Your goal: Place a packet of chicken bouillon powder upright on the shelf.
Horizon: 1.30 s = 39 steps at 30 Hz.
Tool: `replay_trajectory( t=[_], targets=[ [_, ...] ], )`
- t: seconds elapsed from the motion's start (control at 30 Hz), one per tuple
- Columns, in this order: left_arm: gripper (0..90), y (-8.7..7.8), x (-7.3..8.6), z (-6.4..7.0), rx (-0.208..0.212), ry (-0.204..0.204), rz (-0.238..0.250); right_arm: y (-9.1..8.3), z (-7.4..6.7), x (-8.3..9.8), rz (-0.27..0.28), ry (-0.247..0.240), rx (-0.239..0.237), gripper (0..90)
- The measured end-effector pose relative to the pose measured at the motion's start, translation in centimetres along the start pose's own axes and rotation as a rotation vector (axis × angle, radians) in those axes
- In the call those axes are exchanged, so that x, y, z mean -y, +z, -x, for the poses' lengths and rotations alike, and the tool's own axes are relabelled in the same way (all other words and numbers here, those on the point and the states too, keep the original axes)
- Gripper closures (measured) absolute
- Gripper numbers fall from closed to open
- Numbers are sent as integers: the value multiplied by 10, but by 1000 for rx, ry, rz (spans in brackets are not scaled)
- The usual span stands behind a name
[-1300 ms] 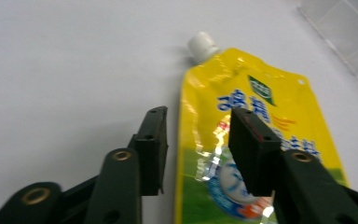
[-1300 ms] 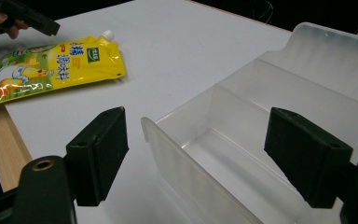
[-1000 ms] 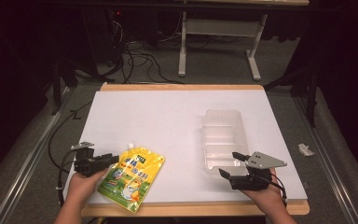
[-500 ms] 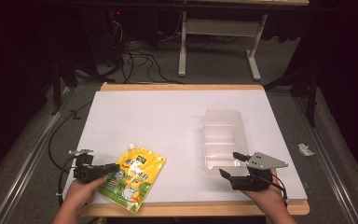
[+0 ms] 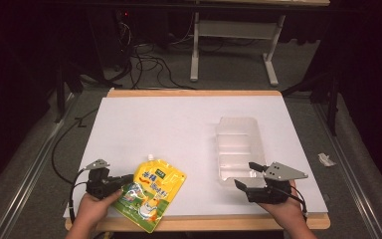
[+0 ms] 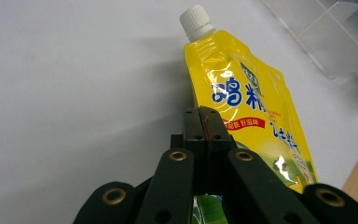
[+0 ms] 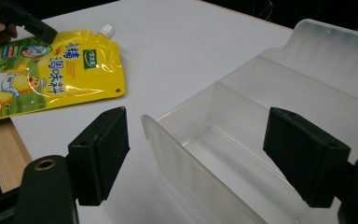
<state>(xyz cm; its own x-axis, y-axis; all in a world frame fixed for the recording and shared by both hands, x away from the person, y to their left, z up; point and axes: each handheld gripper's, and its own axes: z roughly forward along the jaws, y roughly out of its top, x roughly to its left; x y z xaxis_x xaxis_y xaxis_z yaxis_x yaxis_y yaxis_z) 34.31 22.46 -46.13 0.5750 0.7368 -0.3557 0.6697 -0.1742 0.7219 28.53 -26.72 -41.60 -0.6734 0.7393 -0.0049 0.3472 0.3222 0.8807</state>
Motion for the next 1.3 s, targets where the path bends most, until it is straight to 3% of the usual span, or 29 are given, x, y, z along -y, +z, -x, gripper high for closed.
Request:
replay_trajectory(
  t=[0.1, 0.33, 0.47, 0.7, 0.87, 1.07, 1.13, 1.2, 1.3],
  targets=[
    [900, -1, -2, 13, -76, 64, 32, 0, 0, 0, 3, 2, 3, 228],
    [900, -9, -4, 39, -164, 188, 165, -2, -3, -1, 9, -2, 6, 231],
    [900, -14, -2, 52, -203, 217, 256, -3, -8, -3, 30, -11, 0, 231],
    [900, -19, -2, 68, -239, 253, 356, 0, -25, -9, 52, -16, -26, 217],
    [900, -20, -2, 73, -247, 259, 398, 9, -41, -18, 80, 46, -74, 195],
    [900, -17, -4, 76, -246, 278, 409, 41, -69, -31, 25, 67, -131, 161],
    [900, -17, -4, 76, -244, 281, 409, 64, -85, -32, -19, 100, -169, 155],
    [900, -16, -4, 76, -246, 286, 411, 70, -90, -32, -29, 109, -174, 154],
    [900, -16, -3, 75, -246, 285, 411, 95, -103, -30, -62, 155, -177, 149]
  ],
)
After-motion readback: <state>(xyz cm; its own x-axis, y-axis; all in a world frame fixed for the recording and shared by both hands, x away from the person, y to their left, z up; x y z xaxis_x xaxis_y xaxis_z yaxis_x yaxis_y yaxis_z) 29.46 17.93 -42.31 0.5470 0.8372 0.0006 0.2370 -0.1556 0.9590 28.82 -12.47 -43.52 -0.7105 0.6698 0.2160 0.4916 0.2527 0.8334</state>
